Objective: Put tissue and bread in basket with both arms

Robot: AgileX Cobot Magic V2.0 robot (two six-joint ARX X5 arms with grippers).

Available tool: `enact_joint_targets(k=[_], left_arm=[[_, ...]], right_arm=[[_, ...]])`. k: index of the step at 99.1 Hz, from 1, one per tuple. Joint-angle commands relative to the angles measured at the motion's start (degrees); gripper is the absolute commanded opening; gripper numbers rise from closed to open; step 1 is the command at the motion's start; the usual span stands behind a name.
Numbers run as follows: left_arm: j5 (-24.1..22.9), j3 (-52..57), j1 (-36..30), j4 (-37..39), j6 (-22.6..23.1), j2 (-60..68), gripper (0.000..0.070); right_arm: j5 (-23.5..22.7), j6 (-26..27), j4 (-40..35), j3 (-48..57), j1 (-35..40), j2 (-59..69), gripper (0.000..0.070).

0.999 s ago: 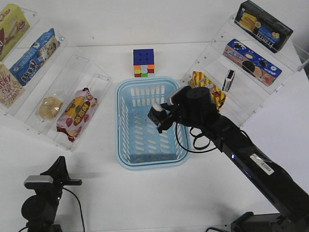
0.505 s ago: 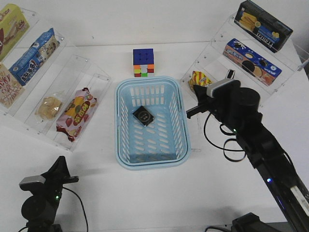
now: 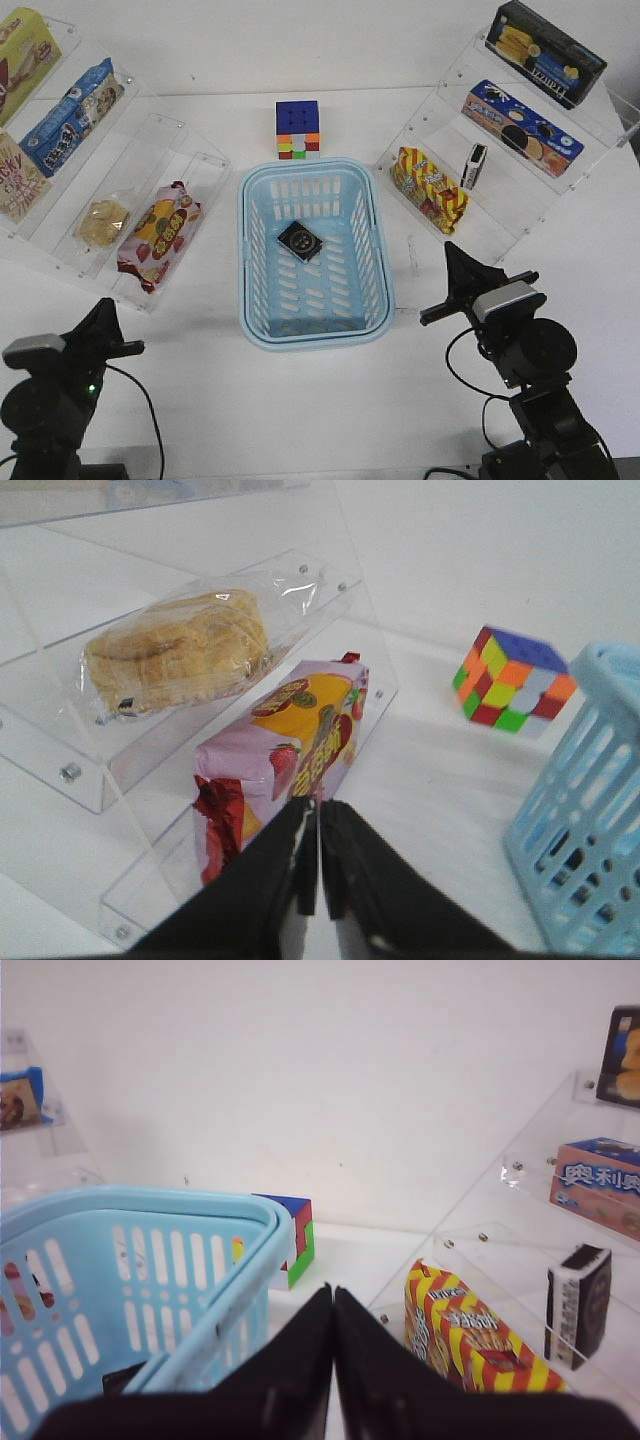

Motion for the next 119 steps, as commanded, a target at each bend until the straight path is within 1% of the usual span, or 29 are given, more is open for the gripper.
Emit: enact_joint_targets(k=[1,4,6,9,15,19,23,26,41,47,58,76,81,89,91,93,99,102,109,119], left_arm=[[-0.02,4.5,0.04,-0.63,13.14,7.19,0.0004],[-0.07,6.49,0.07,-1.36,16.06,10.14,0.0027],[-0.11,7.8,0.07,-1.9,17.88,12.15,0.007],[-0.31,9.73,0.07,-2.47,20.33,15.1,0.0165],[-0.96,13.42,0.07,-3.34,23.65,20.63,0.0385],[-2.1,15.82,0.04,-3.93,25.49,23.93,0.0501],[-3.65,18.21,0.04,-4.59,27.39,26.97,0.0571],[-4.87,19.91,0.04,-5.2,28.89,29.03,0.0589],[-9.38,27.3,0.02,-6.97,36.57,38.1,0.0588],[-11.04,29.57,0.02,-6.97,38.66,41.07,0.0588],[-12.39,32.7,0.0,-6.75,42.03,45.77,0.0587],[-16.79,35.28,0.02,-6.64,42.71,52.09,0.0586],[-16.94,35.47,0.02,-6.54,42.71,53.51,0.0579],[-16.92,35.65,0.02,-6.4,42.69,55.25,0.055],[-16.92,35.65,0.02,-6.29,42.69,55.63,0.0529],[-16.92,35.65,0.02,-6.29,42.69,55.98,0.0493],[-16.94,35.65,0.0,-6.32,42.6,56.78,0.0355],[-16.96,35.65,0.0,-6.38,42.42,56.98,0.0261],[-17.0,35.69,-0.07,-6.56,42.12,56.92,0.0],[-17.0,36.54,-0.5,-6.82,41.2,56.54,0.0]], right_arm=[[0.2,0.59,0.46,0.66,0.31,0.31,0.0001],[0.2,0.61,0.46,0.66,0.31,0.33,0.0],[0.17,0.68,0.48,0.66,0.31,0.37,0.0],[0.17,0.9,0.44,0.66,0.31,0.37,0.0],[0.2,1.27,0.44,0.66,0.31,0.42,0.0],[0.2,1.44,0.39,0.66,0.31,0.39,0.0001],[0.17,1.57,0.35,0.66,0.31,0.33,0.0],[0.17,1.64,0.35,0.66,0.31,0.33,0.0],[0.17,1.68,0.37,0.66,0.31,0.35,0.0],[0.17,1.7,0.35,0.66,0.31,0.35,0.0001],[0.17,1.88,0.28,0.66,0.31,0.35,0.0],[0.17,1.95,0.24,0.66,0.31,0.35,0.0],[0.17,2.16,0.2,0.66,0.31,0.35,0.0],[0.15,2.32,0.2,0.66,0.31,0.35,0.0],[0.17,2.32,0.2,0.66,0.31,0.35,0.0],[0.17,2.32,0.2,0.66,0.31,0.35,0.0001],[0.17,2.32,0.2,0.66,0.31,0.35,0.0],[0.17,2.32,0.2,0.66,0.31,0.35,0.0001],[0.17,2.32,0.2,0.66,0.31,0.35,0.0],[0.17,2.32,0.2,0.66,0.31,0.35,0.0]])
